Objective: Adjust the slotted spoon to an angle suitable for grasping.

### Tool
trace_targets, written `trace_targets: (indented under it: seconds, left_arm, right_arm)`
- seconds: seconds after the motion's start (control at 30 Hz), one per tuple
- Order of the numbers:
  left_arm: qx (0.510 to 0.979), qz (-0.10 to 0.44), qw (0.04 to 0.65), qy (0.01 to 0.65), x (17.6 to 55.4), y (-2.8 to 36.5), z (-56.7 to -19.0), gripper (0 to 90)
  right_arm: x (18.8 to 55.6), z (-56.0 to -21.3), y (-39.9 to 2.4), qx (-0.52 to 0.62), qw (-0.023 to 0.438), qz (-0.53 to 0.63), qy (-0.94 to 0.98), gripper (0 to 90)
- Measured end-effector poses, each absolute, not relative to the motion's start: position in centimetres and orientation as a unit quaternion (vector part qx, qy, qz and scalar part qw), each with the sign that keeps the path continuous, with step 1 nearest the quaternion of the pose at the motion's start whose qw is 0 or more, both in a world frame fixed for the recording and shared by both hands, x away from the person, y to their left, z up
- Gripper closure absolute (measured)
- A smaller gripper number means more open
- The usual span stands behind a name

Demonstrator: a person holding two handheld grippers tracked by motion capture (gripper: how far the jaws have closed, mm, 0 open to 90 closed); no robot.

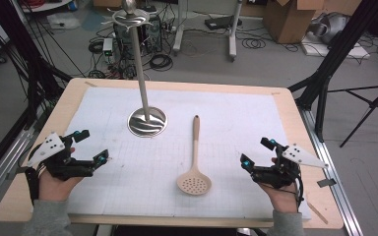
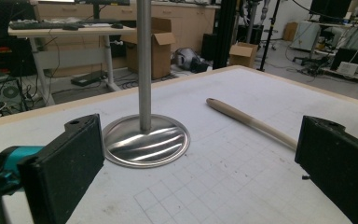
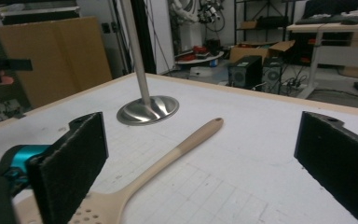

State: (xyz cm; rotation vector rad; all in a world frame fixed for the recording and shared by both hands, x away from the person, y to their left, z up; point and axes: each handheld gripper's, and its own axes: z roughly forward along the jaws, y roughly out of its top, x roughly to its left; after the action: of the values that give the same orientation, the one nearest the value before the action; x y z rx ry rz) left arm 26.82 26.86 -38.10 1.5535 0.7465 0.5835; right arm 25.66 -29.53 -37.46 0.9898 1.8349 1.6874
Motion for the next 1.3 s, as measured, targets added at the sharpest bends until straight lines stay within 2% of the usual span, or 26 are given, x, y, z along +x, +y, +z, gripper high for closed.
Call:
trace_targets:
  seconds: [0.13, 0.17, 0.23, 0.43, 0.73, 0.9, 0.93, 1.03, 1.13, 1.17, 1.3]
  left_arm:
    - [0.679, 0.252, 0.609, 0.322, 26.9, 26.5, -38.3, 1.8]
    - [0.683, 0.252, 0.606, 0.321, 26.9, 26.5, -38.3, 1.8]
    - [0.683, 0.251, 0.606, 0.321, 27.0, 26.2, -38.4, 1.8]
    - [0.683, 0.257, 0.603, 0.323, 26.9, 26.3, -38.4, 1.8]
    - [0.682, 0.258, 0.604, 0.322, 26.7, 26.4, -38.3, 1.8]
    - [0.682, 0.257, 0.604, 0.323, 26.7, 26.4, -38.3, 1.8]
    - [0.681, 0.258, 0.604, 0.323, 26.6, 26.5, -38.3, 1.8]
    - [0.679, 0.258, 0.607, 0.322, 26.5, 26.6, -38.2, 1.8]
    - [0.679, 0.258, 0.607, 0.322, 26.5, 26.7, -38.2, 1.8]
    - [0.677, 0.258, 0.609, 0.323, 26.5, 26.7, -38.2, 1.8]
    - [0.677, 0.257, 0.609, 0.323, 26.5, 26.8, -38.2, 1.8]
  right_arm:
    - [25.9, -37.7, -29.0, 0.347, 0.220, 0.610, 0.678, 7.8]
    - [26.0, -37.8, -28.7, 0.341, 0.213, 0.610, 0.683, 17.0]
    - [26.0, -37.9, -28.6, 0.338, 0.213, 0.611, 0.683, 17.2]
    - [26.6, -38.2, -27.1, 0.312, 0.200, 0.601, 0.709, 33.6]
    - [27.4, -38.2, -26.5, 0.296, 0.181, 0.593, 0.727, 47.0]
    - [27.9, -38.6, -25.6, 0.282, 0.183, 0.578, 0.744, 61.5]
    - [27.9, -38.6, -25.6, 0.282, 0.183, 0.578, 0.744, 61.5]
    - [28.5, -38.7, -24.7, 0.267, 0.172, 0.569, 0.758, 70.5]
    - [28.9, -38.8, -24.2, 0.259, 0.166, 0.562, 0.768, 75.5]
    - [29.1, -38.8, -23.8, 0.253, 0.162, 0.555, 0.776, 81.7]
    - [29.6, -38.9, -23.2, 0.242, 0.151, 0.551, 0.784, 87.5]
